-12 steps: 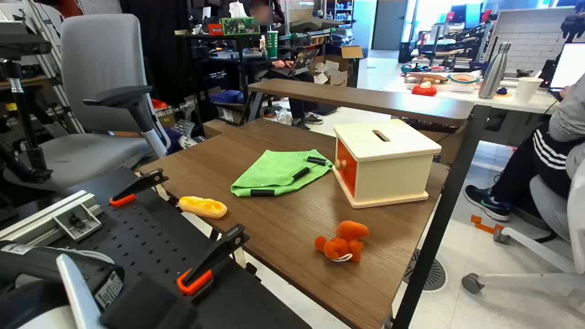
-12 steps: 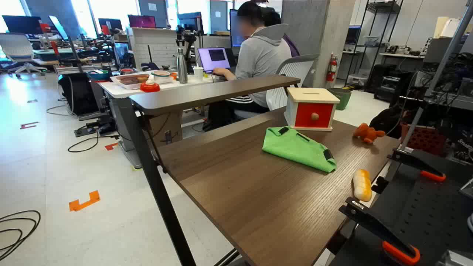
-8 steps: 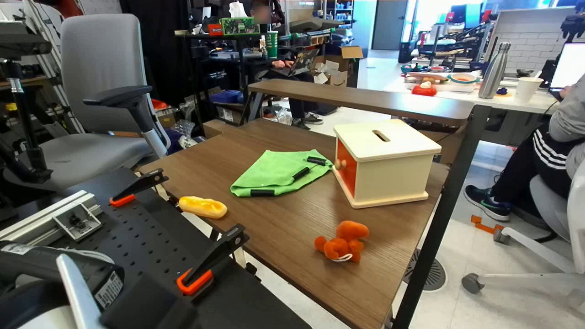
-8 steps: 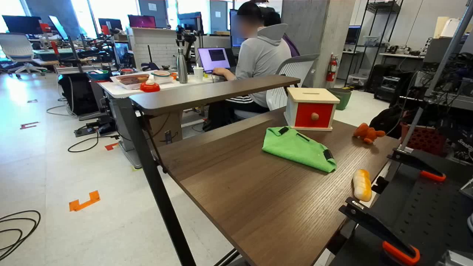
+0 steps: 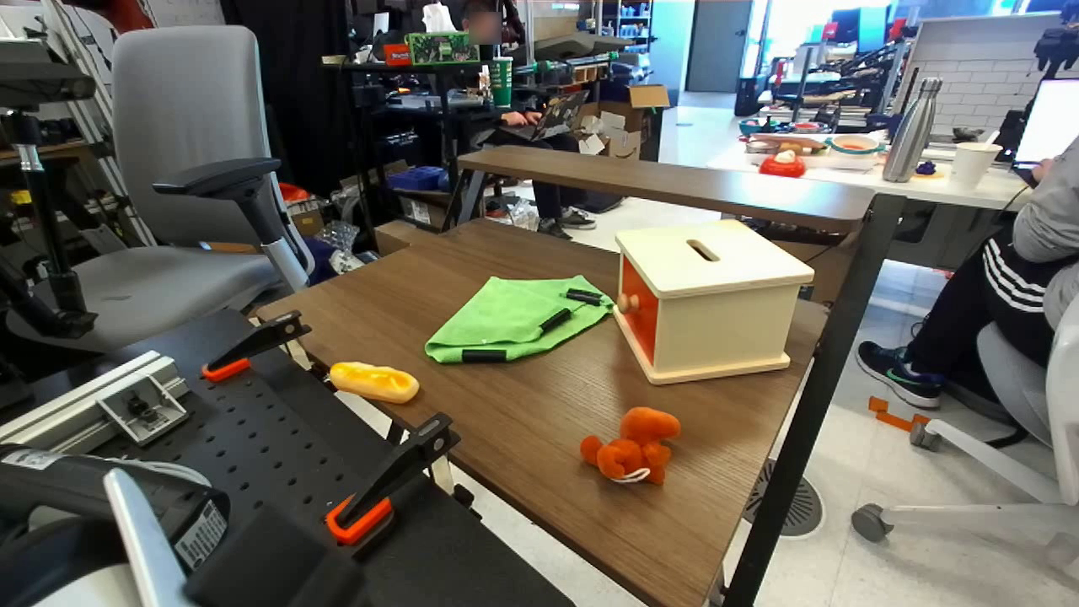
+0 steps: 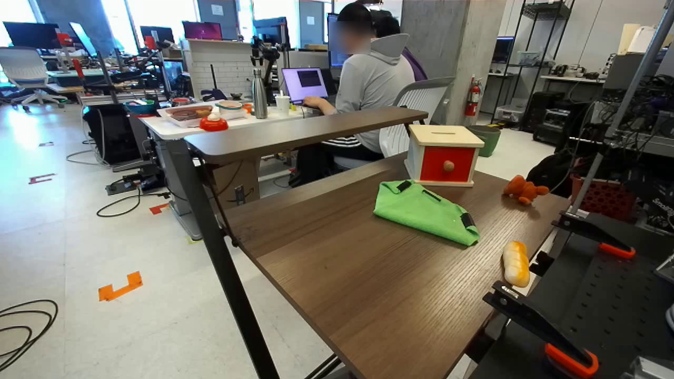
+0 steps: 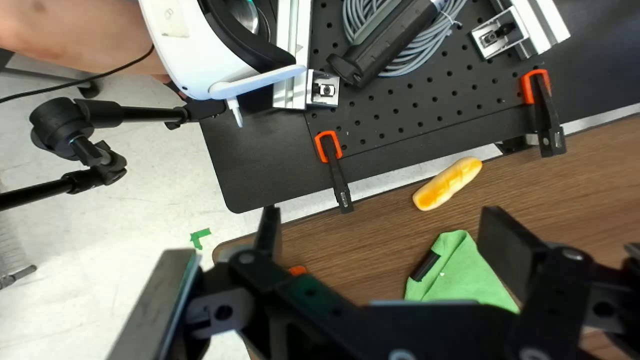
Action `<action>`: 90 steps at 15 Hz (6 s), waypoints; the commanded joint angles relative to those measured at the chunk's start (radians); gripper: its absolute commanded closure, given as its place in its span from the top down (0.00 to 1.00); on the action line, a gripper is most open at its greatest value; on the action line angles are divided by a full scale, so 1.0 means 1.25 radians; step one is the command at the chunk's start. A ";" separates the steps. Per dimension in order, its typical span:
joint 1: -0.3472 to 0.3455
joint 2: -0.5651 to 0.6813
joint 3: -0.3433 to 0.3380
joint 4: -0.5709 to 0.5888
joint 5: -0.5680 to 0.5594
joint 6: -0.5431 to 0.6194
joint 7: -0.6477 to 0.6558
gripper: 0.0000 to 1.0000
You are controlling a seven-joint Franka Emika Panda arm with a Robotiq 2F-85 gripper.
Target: Unfold the towel
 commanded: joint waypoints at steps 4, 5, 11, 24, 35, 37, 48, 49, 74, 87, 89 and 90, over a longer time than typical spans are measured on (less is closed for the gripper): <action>0.013 0.128 0.015 0.018 0.058 0.211 0.101 1.00; 0.017 0.163 0.025 0.020 0.060 0.257 0.121 1.00; 0.057 0.378 0.066 0.051 0.065 0.535 0.172 1.00; 0.092 0.715 0.064 0.233 0.166 0.690 0.119 1.00; 0.099 0.856 0.044 0.310 0.151 0.719 0.129 1.00; 0.099 0.874 0.042 0.316 0.149 0.731 0.130 1.00; 0.107 0.942 0.034 0.370 0.148 0.727 0.142 0.89; 0.108 0.945 0.034 0.375 0.148 0.725 0.143 0.84; 0.158 0.828 0.029 0.332 0.138 0.700 0.159 0.01; 0.282 0.769 0.081 0.236 0.092 0.709 0.168 0.01; 0.299 0.775 0.083 0.228 0.074 0.707 0.172 0.01; 0.307 0.778 0.084 0.226 0.067 0.704 0.173 0.01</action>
